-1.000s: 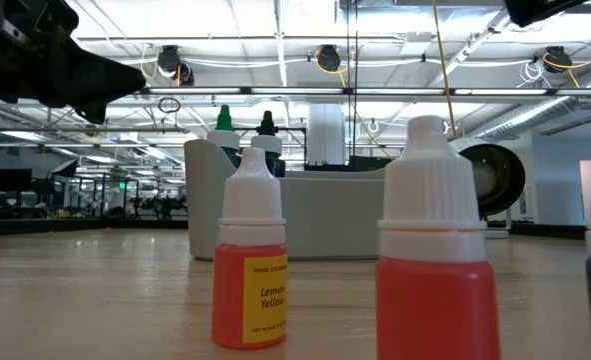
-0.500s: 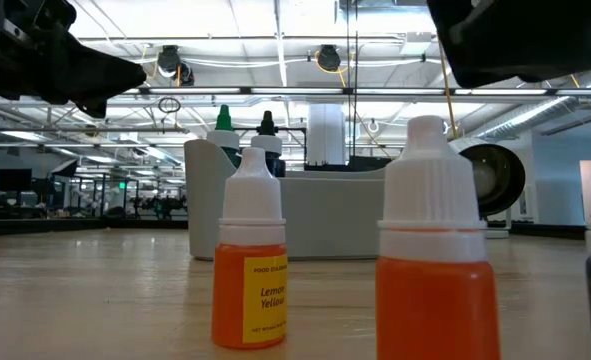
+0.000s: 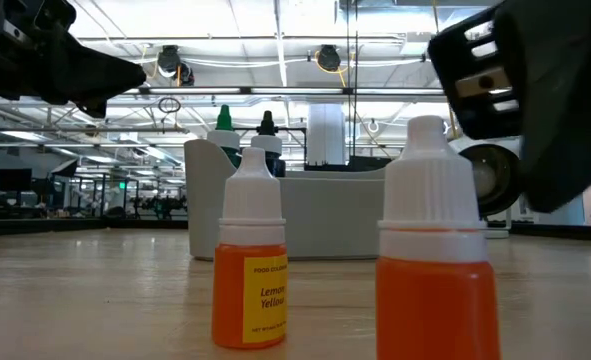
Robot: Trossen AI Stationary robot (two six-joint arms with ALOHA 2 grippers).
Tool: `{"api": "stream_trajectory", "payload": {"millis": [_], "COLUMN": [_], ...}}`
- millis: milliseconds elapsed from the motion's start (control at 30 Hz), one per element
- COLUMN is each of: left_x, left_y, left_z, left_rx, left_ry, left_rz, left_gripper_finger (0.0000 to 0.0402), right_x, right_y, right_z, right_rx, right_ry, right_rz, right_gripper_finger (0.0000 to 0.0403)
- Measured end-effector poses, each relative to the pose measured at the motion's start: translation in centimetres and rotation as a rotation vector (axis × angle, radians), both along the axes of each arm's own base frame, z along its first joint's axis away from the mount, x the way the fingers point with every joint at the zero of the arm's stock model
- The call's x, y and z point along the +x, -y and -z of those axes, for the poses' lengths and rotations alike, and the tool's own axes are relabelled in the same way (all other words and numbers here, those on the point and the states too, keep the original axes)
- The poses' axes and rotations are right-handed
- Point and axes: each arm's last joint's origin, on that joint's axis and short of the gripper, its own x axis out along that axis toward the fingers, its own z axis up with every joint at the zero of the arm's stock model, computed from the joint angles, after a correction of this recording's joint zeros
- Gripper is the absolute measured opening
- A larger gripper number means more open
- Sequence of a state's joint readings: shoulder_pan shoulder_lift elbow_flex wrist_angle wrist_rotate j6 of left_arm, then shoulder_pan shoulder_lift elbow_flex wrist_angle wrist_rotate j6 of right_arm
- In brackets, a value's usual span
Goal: Pick & Place food coloring
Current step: Put the small blue food coloring bottle into the gray bin
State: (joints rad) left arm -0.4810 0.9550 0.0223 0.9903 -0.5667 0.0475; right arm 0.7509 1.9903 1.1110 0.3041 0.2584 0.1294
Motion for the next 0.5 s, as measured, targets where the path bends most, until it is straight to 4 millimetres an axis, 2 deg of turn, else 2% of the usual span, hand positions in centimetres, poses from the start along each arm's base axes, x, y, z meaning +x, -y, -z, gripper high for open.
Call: {"api": "stream_trajectory", "payload": {"millis": [500], "left_x": [0.00], "left_y": [0.00], "left_z": [0.02], "left_rx": [0.005], "left_ry": [-0.002], "left_rz": [-0.001], "left_gripper_finger": [0.0065], "right_x": [0.12], "right_y": [0.13], "right_z": [0.02], "right_rx": [0.033], "right_ry": [-0.029], "right_rz": [-0.024], "right_gripper_finger": [0.0167]}}
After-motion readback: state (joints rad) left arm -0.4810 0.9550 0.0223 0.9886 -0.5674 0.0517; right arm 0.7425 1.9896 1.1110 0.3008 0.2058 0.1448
